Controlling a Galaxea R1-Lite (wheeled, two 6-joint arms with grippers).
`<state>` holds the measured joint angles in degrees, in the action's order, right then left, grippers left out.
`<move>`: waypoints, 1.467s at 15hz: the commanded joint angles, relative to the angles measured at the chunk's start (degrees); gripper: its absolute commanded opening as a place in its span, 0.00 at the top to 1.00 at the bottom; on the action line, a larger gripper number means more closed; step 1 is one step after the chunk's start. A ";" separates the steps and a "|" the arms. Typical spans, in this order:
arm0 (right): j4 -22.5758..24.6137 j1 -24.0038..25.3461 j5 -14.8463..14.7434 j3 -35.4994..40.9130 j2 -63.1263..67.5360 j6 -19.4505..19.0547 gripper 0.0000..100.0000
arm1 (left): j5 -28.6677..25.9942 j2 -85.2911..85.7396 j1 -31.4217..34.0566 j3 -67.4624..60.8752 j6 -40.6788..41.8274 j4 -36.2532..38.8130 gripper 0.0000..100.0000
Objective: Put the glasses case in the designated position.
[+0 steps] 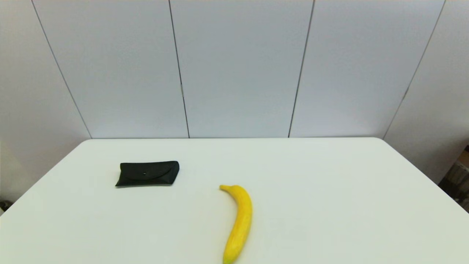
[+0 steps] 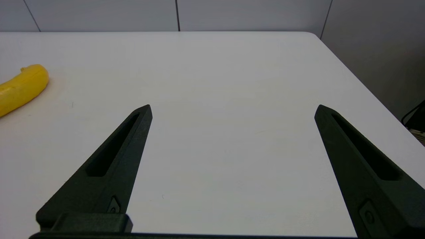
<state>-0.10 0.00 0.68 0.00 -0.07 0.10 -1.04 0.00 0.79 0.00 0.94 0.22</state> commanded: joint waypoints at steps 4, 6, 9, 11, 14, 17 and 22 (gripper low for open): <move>0.01 0.00 0.02 0.00 0.07 -0.01 0.00 | -0.02 -0.09 0.00 0.00 0.03 0.04 0.00; 0.01 0.00 0.02 0.00 0.07 -0.01 0.00 | -0.02 -0.09 0.00 0.00 0.03 0.04 0.00; 0.01 0.00 0.02 0.00 0.07 -0.01 0.00 | -0.02 -0.09 0.00 0.00 0.03 0.04 0.00; 0.01 0.00 0.02 0.00 0.07 -0.01 0.00 | -0.02 -0.09 0.00 0.00 0.03 0.04 0.00; 0.01 0.00 0.02 0.00 0.07 -0.01 0.00 | -0.02 -0.09 0.00 0.00 0.03 0.04 0.00; 0.01 0.00 0.02 0.00 0.07 -0.01 0.00 | -0.02 -0.09 0.00 0.00 0.03 0.04 0.00; 0.01 0.00 0.02 0.00 0.07 -0.01 0.00 | -0.02 -0.09 0.00 0.00 -0.06 0.04 0.00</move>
<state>-0.10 0.00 0.66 0.00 -0.07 0.10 -1.04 0.00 0.77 0.00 0.96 0.21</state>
